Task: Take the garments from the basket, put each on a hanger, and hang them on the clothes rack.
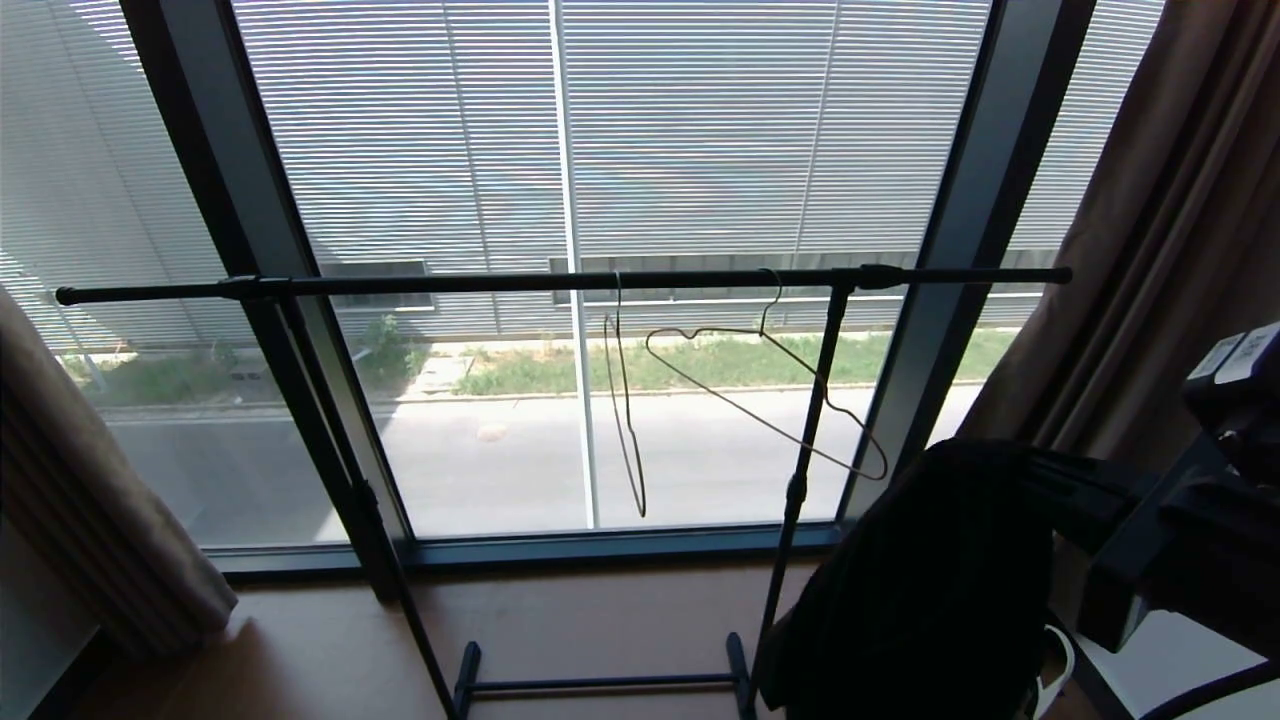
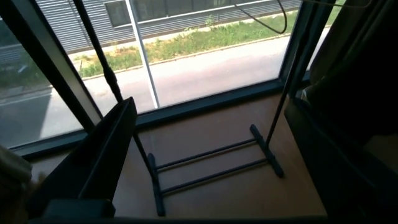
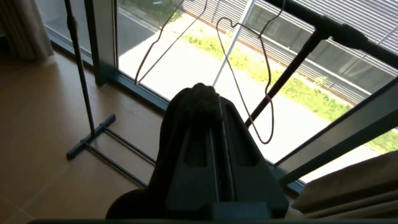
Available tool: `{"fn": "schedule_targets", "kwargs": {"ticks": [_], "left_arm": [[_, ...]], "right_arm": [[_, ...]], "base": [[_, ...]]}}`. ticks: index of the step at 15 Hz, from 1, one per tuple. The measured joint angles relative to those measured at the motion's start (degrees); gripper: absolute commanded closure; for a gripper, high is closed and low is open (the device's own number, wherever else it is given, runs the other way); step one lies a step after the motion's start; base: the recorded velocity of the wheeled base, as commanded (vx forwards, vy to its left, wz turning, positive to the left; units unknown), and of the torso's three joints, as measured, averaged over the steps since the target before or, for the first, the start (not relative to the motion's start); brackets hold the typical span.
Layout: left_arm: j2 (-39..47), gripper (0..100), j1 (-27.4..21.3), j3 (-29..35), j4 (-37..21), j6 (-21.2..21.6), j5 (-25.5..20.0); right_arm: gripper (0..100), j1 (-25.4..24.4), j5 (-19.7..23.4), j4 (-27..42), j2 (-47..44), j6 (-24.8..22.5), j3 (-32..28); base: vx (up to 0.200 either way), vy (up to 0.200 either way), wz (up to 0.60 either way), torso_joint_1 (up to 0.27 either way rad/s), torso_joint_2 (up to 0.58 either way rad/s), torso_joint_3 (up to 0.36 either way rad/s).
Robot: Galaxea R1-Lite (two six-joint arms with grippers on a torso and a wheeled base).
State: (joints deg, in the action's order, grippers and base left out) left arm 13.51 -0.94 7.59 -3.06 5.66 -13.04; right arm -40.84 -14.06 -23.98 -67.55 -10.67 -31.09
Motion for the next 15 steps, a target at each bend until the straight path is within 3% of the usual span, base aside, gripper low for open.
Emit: {"fn": "schedule_targets", "kwargs": {"ticks": [4, 9, 12, 15], "left_arm": [[15.32, 0, -2.01, 6.29, 1.58, -3.45, -4.91], [39.22, 0, -16.47, 17.51, 8.17, -16.57, -6.0], [52.68, 0, -24.83, 24.17, 9.52, -20.3, -6.11], [65.73, 0, -31.15, 30.61, 12.23, -24.04, -5.78]], "right_arm": [[100, -1.57, -0.77, 0.04, -7.12, 5.34, -6.42], [100, -3.28, -1.84, -0.57, -16.63, 9.12, -16.3], [100, -4.5, -2.22, -7.35, -20.32, 10.4, -16.98], [100, -5.02, -2.85, -8.07, -21.98, 11.13, -16.74]], "base": [[0.0, 0.0, 0.0, 0.0, 0.0, 0.0], [0.0, 0.0, 0.0, 0.0, 0.0, 0.0], [0.0, 0.0, 0.0, 0.0, 0.0, 0.0], [0.0, 0.0, 0.0, 0.0, 0.0, 0.0]]}}
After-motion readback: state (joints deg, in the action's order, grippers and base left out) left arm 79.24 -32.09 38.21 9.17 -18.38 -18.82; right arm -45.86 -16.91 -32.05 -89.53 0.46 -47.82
